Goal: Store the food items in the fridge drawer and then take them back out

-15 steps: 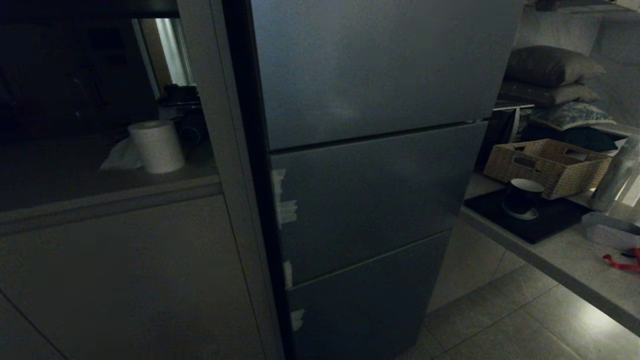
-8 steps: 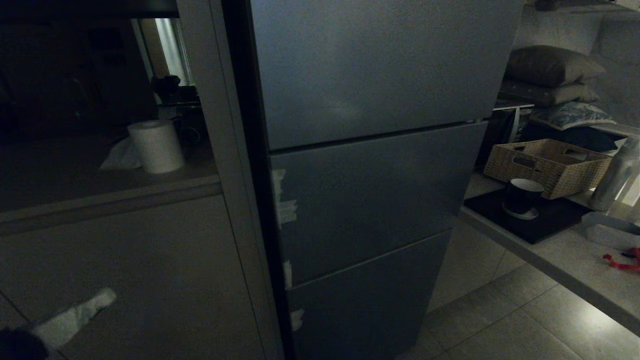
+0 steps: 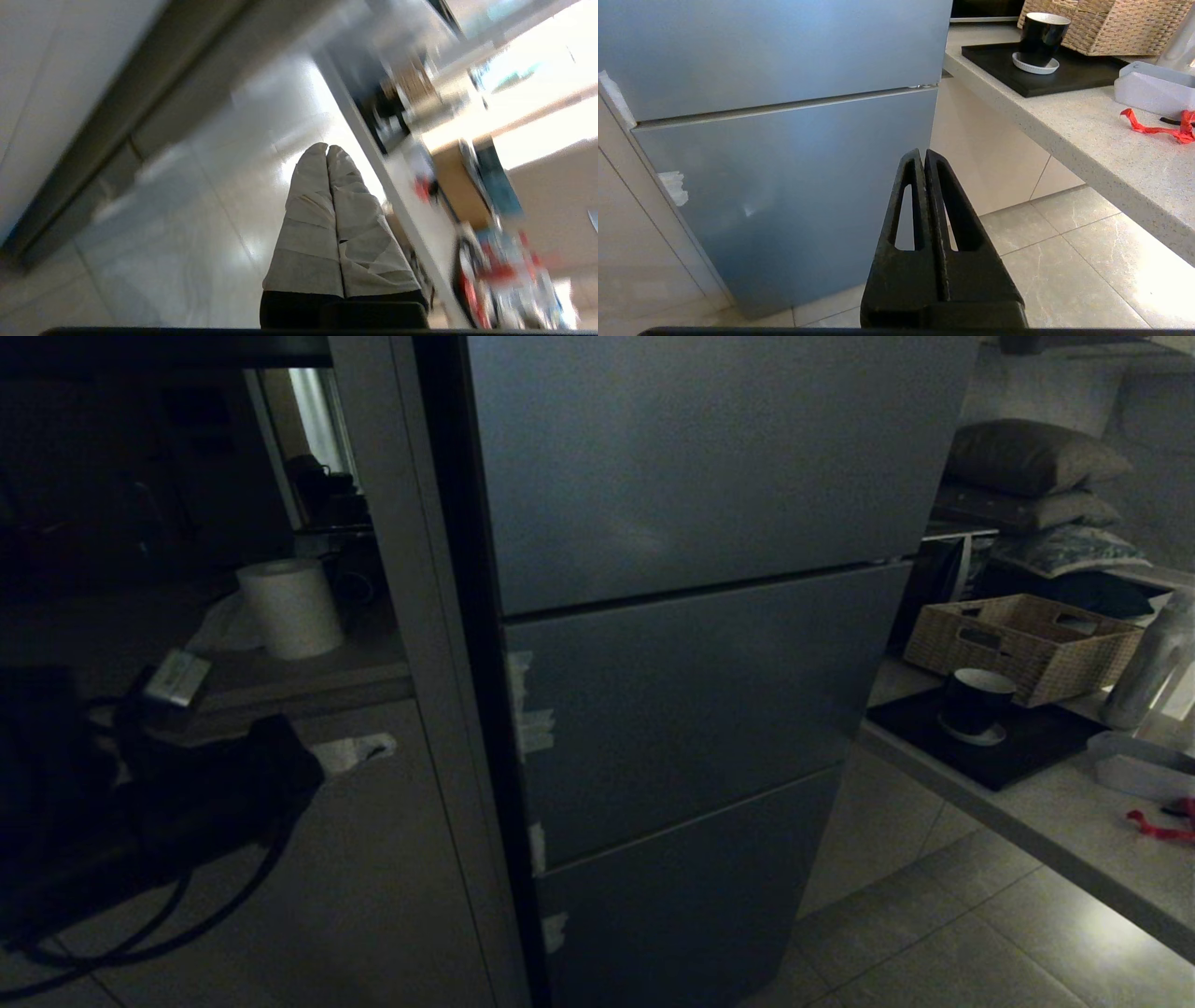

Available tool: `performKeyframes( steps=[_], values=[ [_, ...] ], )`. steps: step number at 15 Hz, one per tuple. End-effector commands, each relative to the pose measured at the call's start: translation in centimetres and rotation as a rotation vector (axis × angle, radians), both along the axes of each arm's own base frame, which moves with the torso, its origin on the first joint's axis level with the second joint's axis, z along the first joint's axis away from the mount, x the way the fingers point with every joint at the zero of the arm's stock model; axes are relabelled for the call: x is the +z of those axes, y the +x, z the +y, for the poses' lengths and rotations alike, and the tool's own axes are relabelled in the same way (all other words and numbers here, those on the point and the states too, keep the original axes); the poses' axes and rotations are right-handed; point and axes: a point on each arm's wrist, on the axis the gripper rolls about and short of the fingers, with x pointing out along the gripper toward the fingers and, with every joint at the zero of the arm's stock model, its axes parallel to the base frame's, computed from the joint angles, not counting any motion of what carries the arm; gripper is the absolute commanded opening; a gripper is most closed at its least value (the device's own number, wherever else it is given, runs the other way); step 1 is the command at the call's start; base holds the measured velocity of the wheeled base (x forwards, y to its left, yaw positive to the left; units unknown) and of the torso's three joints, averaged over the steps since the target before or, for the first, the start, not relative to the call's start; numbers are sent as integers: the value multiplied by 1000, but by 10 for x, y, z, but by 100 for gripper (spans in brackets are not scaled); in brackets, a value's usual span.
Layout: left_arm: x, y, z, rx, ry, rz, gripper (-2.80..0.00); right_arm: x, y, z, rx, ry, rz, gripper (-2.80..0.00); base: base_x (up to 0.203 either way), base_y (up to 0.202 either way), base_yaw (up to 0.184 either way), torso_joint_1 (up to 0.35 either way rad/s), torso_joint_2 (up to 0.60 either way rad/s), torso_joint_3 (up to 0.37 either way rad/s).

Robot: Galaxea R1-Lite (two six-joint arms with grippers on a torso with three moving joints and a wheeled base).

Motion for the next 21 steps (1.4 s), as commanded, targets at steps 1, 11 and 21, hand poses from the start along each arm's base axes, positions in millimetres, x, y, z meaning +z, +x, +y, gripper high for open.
performKeyframes(
  steps=[1,11,21],
  values=[
    [-21,33,-17,29,16,59,-280,0,0,0,1,0,1,-280,0,0,0,0,0,0],
    [-35,89,-82,155,-63,-21,-280,0,0,0,1,0,1,-280,0,0,0,0,0,0],
    [-29,108,-93,208,-78,-72,-280,0,0,0,2,0,1,-280,0,0,0,0,0,0]
  ],
)
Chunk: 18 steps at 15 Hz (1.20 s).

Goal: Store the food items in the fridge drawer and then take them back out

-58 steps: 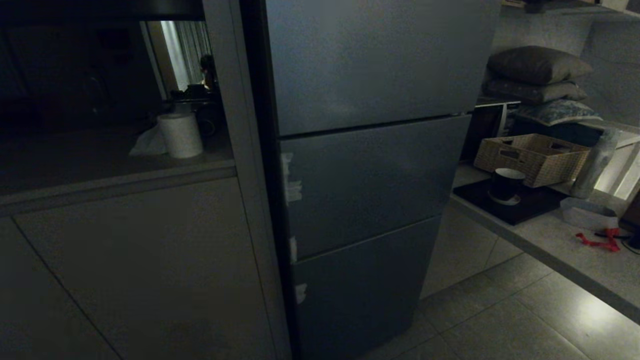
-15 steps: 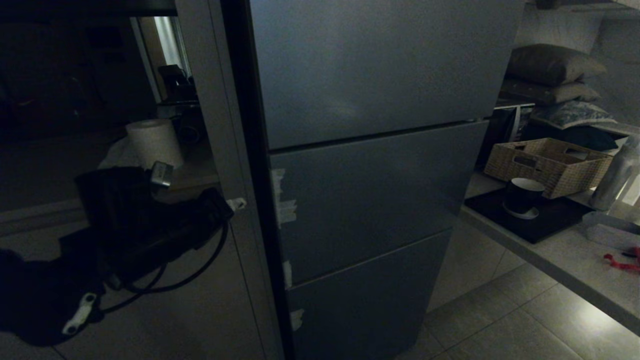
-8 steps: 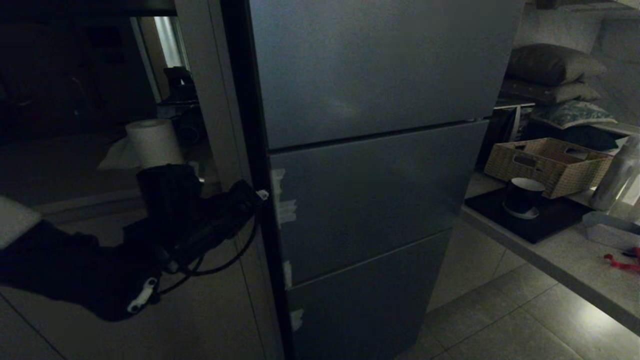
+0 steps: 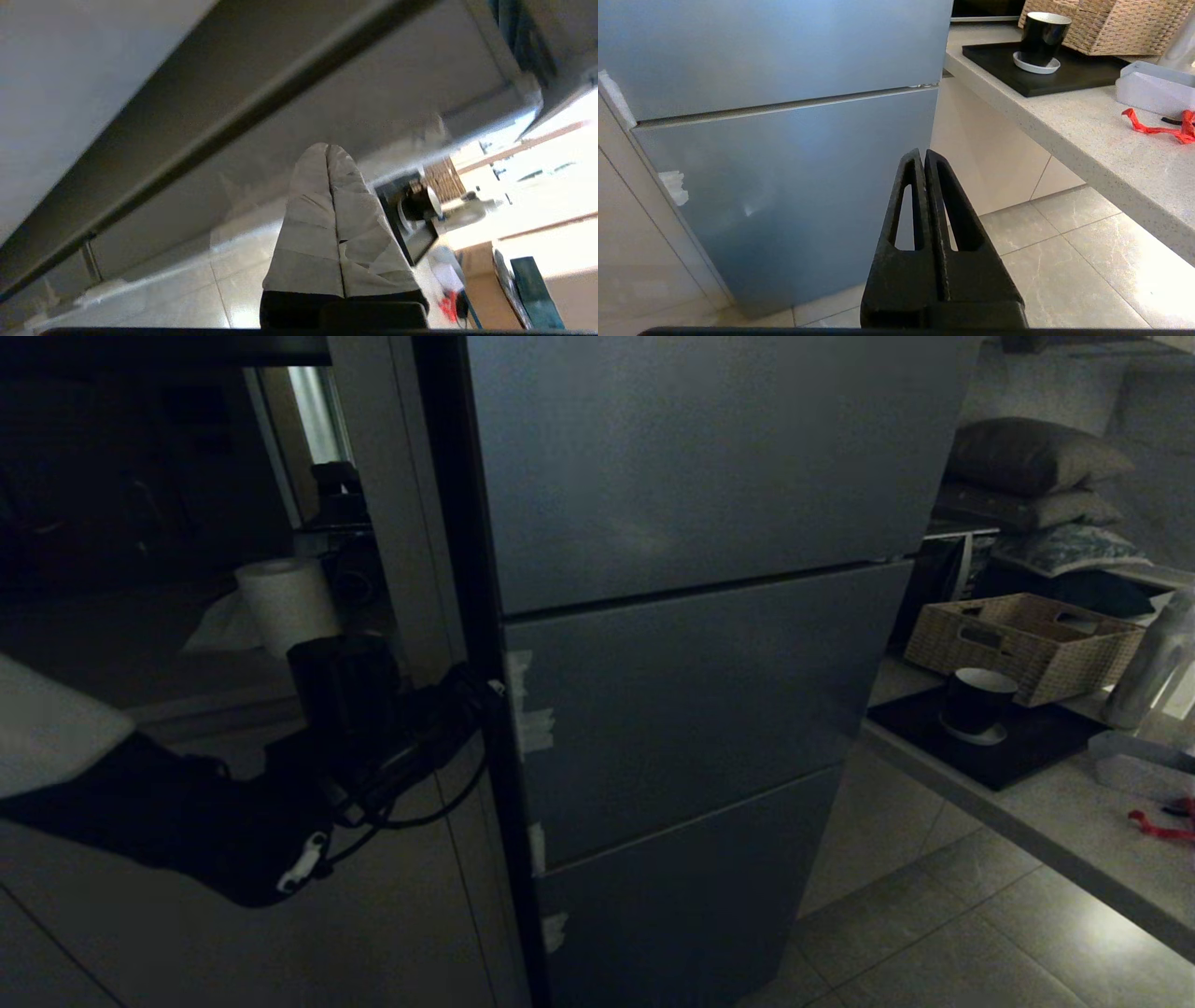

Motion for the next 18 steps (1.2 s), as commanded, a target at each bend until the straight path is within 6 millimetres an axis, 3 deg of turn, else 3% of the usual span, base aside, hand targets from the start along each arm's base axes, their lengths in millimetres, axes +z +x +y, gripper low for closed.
performKeyframes(
  steps=[1,3,7,12,18],
  values=[
    [0,4,-2,15,-7,-9,-280,0,0,0,0,0,1,-280,0,0,0,0,0,0],
    [-5,14,-5,69,1,-6,-280,0,0,0,0,0,1,-280,0,0,0,0,0,0],
    [-3,8,-16,33,-6,-9,-280,0,0,0,1,0,1,-280,0,0,0,0,0,0],
    [2,-19,-41,-64,-8,-9,-280,0,0,0,1,0,1,-280,0,0,0,0,0,0],
    [2,-40,-43,-101,4,5,-280,0,0,0,1,0,1,-280,0,0,0,0,0,0]
  ],
)
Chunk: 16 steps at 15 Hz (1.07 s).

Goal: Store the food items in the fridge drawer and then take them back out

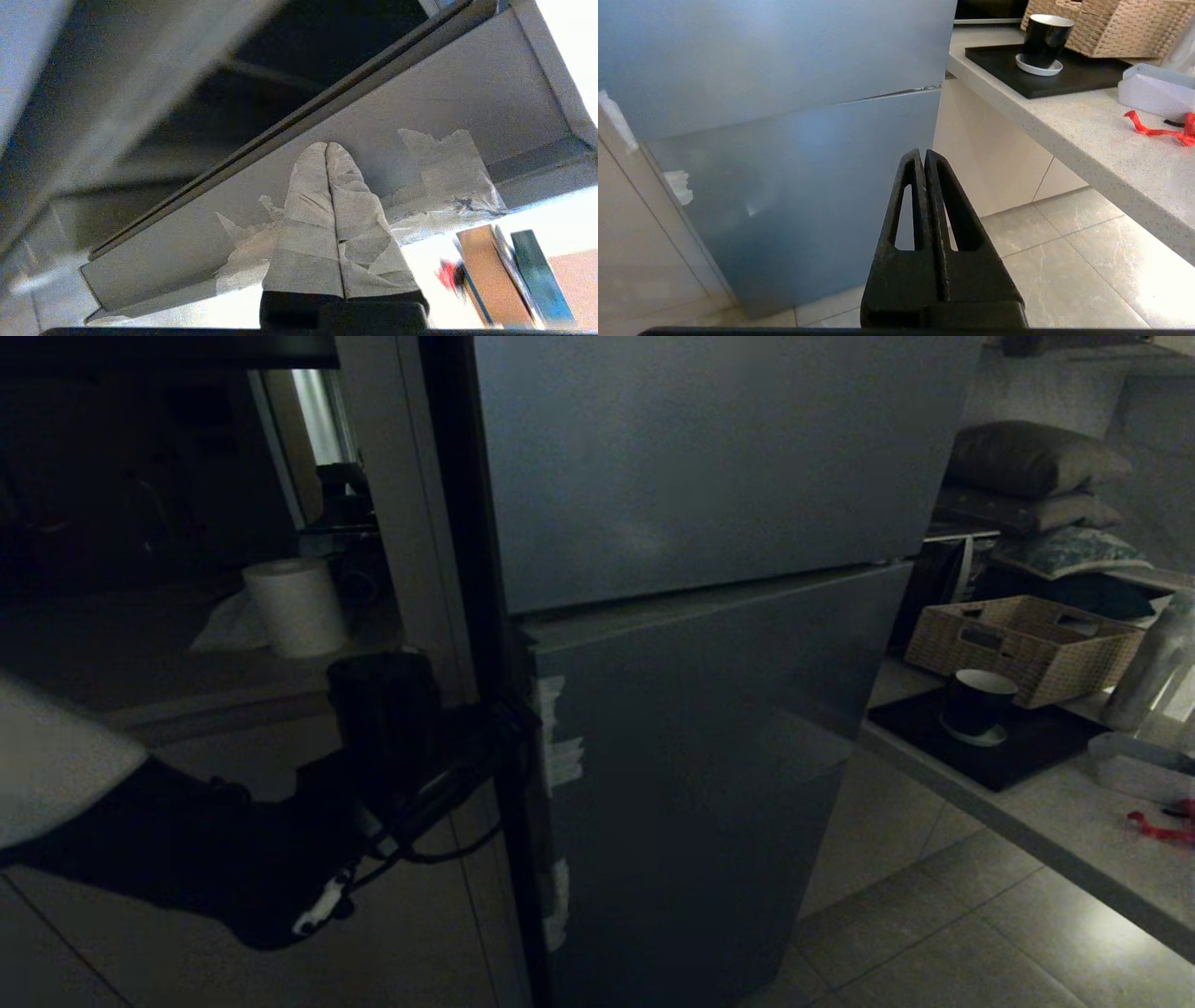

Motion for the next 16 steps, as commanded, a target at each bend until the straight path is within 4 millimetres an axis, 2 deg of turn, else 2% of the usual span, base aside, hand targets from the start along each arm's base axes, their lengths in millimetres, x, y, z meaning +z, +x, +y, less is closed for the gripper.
performKeyframes(
  steps=[1,5,7,8,12,16],
  values=[
    [6,-13,0,-19,-11,-9,-280,0,0,0,-1,0,1,-280,0,0,0,0,0,0],
    [14,-74,-18,-174,-8,-12,-280,0,0,0,0,0,1,-280,0,0,0,0,0,0],
    [16,-109,-21,-269,-6,-11,-280,0,0,0,0,0,1,-280,0,0,0,0,0,0],
    [17,-119,-18,-293,-6,-11,-280,0,0,0,-2,0,1,-280,0,0,0,0,0,0],
    [32,-157,23,-310,-6,-98,-280,0,0,0,-2,0,1,-280,0,0,0,0,0,0],
    [56,-190,63,-311,137,-285,-280,0,0,0,-2,0,1,-280,0,0,0,0,0,0]
  ],
)
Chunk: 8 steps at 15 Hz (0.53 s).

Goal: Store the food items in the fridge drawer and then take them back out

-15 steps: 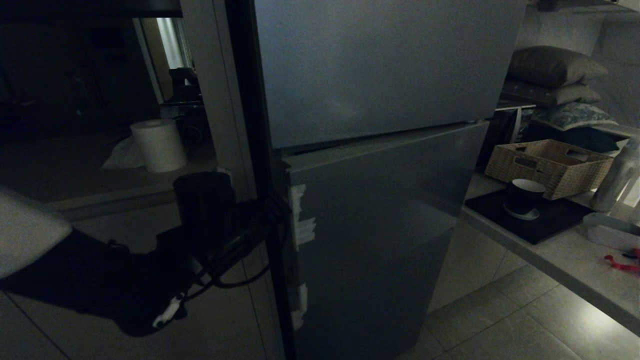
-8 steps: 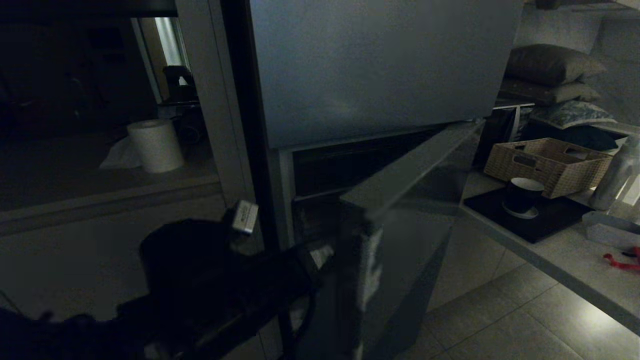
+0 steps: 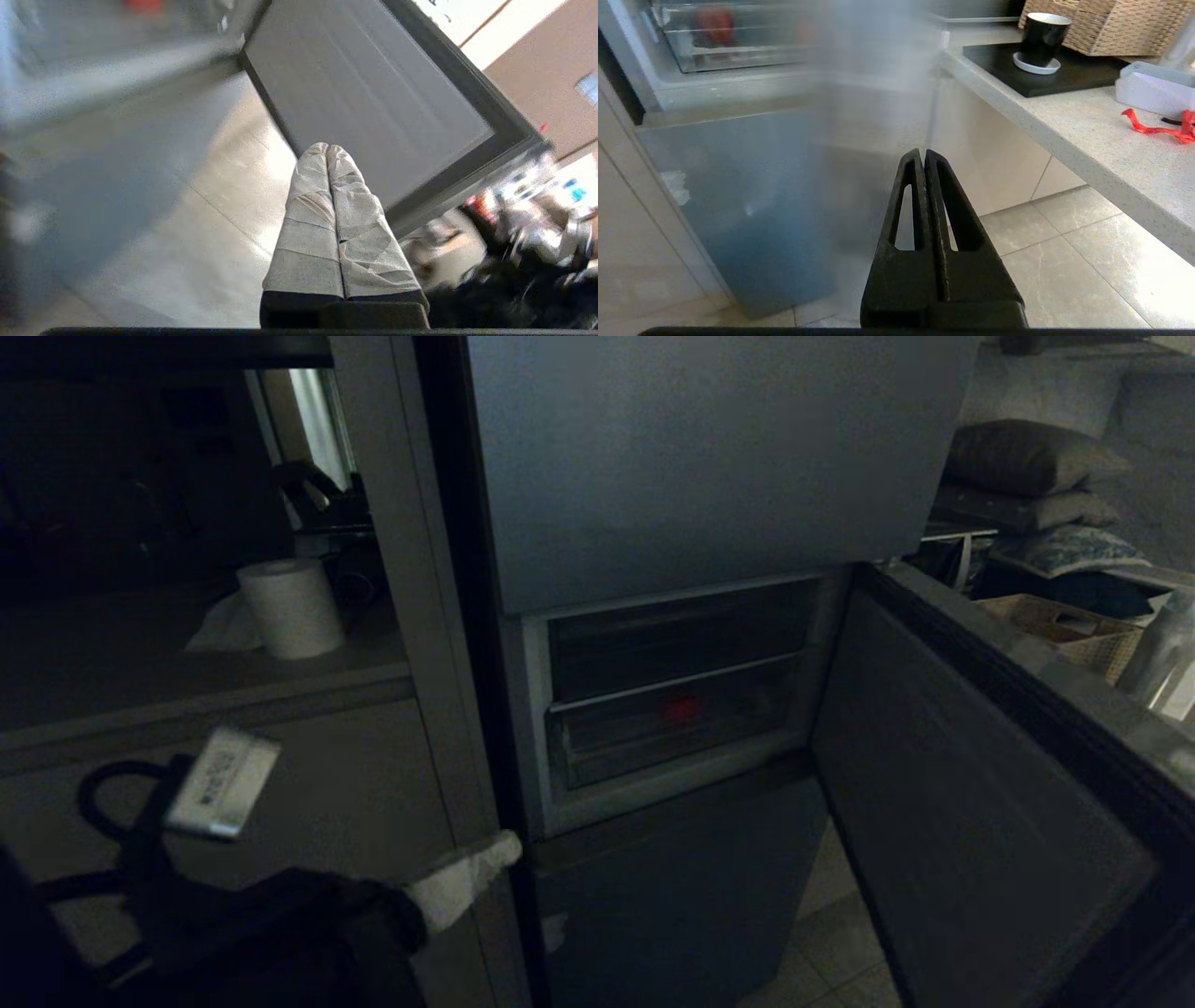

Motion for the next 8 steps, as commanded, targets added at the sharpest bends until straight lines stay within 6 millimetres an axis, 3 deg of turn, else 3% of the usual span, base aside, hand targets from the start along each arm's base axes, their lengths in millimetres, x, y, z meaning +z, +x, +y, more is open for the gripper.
performKeyframes(
  steps=[1,5,8],
  values=[
    [21,-22,26,3,-43,-85,-280,0,0,0,1,0,1,-280,0,0,0,0,0,0],
    [34,-54,65,1,2,-114,-280,0,0,0,1,0,1,-280,0,0,0,0,0,0],
    [27,-77,98,53,228,-194,-280,0,0,0,0,0,1,-280,0,0,0,0,0,0]
  ],
)
